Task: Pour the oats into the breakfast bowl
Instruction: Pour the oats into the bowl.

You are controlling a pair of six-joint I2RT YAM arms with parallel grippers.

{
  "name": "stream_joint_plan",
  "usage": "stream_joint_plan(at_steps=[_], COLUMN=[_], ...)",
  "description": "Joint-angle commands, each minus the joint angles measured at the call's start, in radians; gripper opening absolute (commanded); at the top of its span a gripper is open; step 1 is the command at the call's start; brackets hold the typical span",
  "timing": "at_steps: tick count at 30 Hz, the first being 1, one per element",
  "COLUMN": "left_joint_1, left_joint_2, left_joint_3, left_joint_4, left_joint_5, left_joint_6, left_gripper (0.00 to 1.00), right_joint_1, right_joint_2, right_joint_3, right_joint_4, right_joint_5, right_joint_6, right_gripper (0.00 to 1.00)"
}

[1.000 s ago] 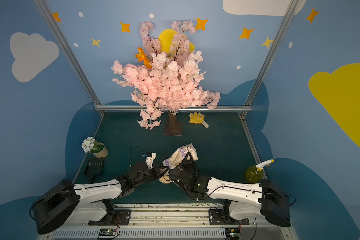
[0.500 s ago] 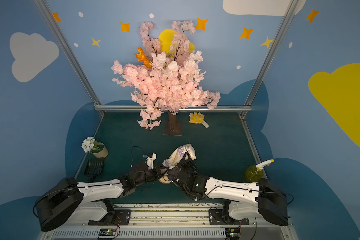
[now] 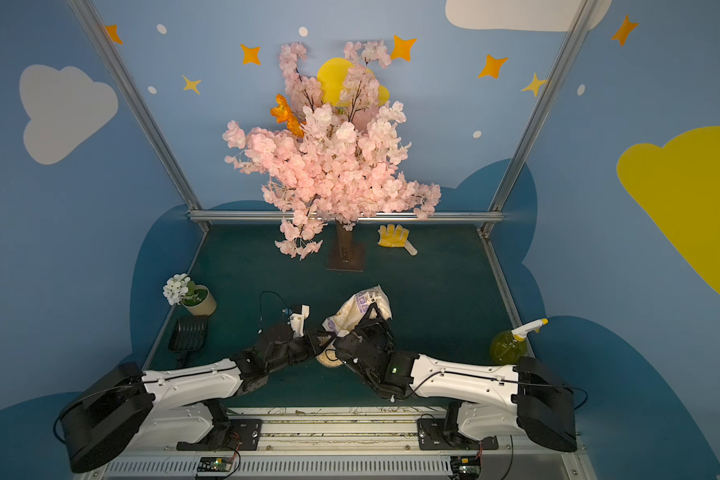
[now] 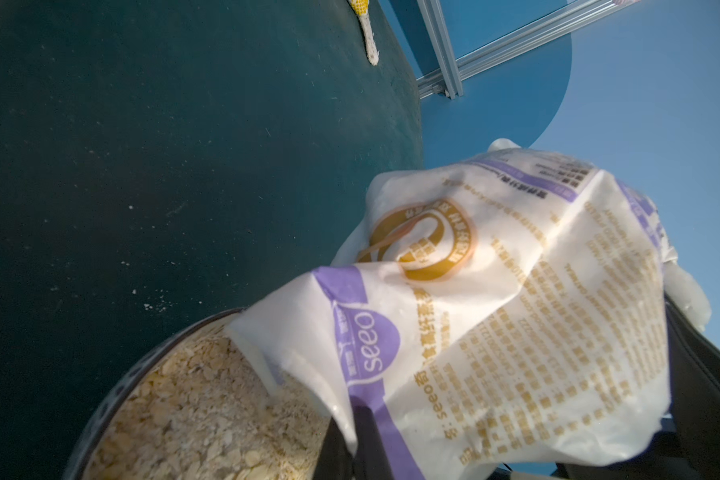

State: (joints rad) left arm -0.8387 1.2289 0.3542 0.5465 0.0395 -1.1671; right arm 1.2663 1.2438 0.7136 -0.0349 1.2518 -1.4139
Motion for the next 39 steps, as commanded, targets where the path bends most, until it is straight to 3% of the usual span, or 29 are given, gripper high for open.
stream_joint_plan(at_steps=[1, 8, 13, 25, 30, 39], left_joint_1=[0.0, 0.0, -0.001, 0.002, 0.005, 0.022], left_joint_2=[-0.009, -0.025, -0.051, -0.097, -0.126, -0.135], left_joint_3=[0.005, 0.022, 0.062, 0.129, 0.21, 0.411], left_joint_4=[-0.186, -0.19, -0.248, -0.337, -0.422, -0.61], left_joint_5=[-0.016, 0.002, 0.005, 0.0, 0.008, 0.016], left_joint_6=[0.036, 0.034, 0.053, 0.073, 0.096, 0.162], left_gripper=[0.03, 0.03, 0.03, 0.03, 0.03, 0.03], right_joint_1=[-0.016, -0.047, -0.069, -0.087, -0.09, -0.102], right_joint_2=[-0.088, -0.123, -0.148, -0.173, -0.172, -0.228], right_joint_3=[0.078, 0.076, 0.093, 0.09, 0.106, 0.1], right_joint_4=[0.242, 0.172, -0.04, -0.39, -0.523, -0.57], right_joint_5=[0.146, 0.152, 0.156, 0.135, 0.117, 0.008], right_joint_6=[0.115, 0.208, 0.434, 0.832, 1.003, 1.214], right_gripper=[0.0, 0.0, 0.0, 0.0, 0.0, 0.0])
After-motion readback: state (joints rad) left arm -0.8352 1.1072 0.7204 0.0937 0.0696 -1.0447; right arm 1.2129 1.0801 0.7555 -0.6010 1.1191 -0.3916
